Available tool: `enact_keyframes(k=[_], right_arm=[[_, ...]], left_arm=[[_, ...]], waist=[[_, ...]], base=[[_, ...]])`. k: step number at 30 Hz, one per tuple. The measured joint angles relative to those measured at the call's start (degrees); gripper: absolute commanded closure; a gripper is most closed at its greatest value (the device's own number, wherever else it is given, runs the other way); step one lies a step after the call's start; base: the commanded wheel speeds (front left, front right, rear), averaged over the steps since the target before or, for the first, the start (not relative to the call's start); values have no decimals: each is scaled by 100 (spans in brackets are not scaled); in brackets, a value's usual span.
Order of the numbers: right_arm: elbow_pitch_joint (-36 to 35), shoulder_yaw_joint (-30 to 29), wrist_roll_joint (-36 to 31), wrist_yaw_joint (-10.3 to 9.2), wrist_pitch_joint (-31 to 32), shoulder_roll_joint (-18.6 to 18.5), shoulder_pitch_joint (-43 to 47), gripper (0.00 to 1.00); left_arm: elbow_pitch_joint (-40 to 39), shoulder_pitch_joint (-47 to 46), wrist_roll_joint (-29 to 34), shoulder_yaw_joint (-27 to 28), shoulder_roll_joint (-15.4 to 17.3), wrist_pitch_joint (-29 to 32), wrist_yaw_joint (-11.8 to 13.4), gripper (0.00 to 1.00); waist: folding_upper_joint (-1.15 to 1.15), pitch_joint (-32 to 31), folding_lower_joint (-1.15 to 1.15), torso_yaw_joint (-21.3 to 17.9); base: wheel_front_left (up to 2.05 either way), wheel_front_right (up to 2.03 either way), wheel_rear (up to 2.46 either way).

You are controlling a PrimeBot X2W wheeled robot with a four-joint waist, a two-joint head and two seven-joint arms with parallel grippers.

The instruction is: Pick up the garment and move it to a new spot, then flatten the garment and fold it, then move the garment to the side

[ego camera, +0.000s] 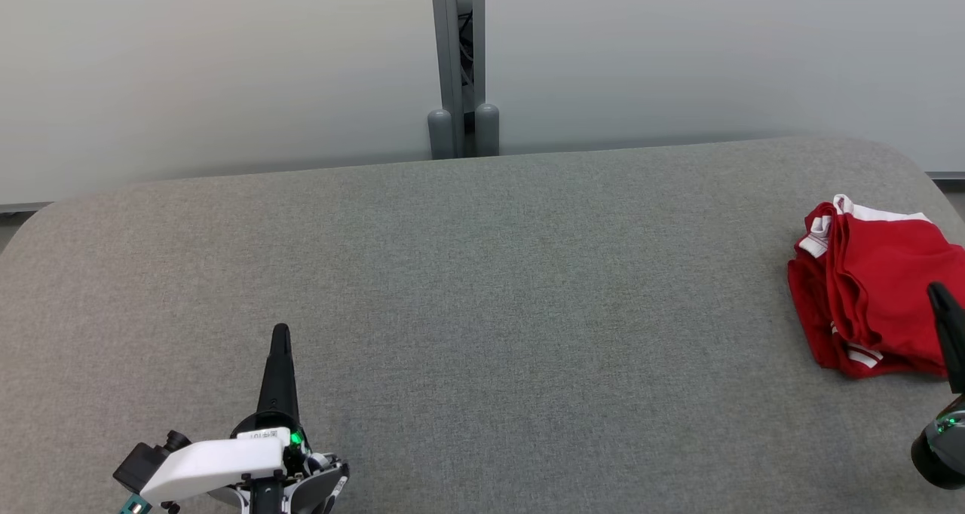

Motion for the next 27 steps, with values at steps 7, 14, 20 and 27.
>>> enact_keyframes(k=[7, 14, 20, 27], right_arm=[[0, 3, 4, 0, -1, -1, 0, 100], [0, 3, 7, 0, -1, -2, 0, 100], [0, 8, 7, 0, -1, -3, 0, 100], [0, 8, 8, 0, -2, -3, 0, 100]], left_arm=[[0, 0, 0, 0, 0, 0, 0, 100], [0, 0, 0, 0, 0, 0, 0, 100], [0, 0, 0, 0, 0, 0, 0, 100], [1, 0, 0, 0, 0, 0, 0, 100]], waist=[[0, 0, 0, 0], [0, 0, 0, 0], [0, 0, 0, 0], [0, 0, 0, 0]], base=[[0, 0, 0], [0, 0, 0], [0, 0, 0], [0, 0, 0]])
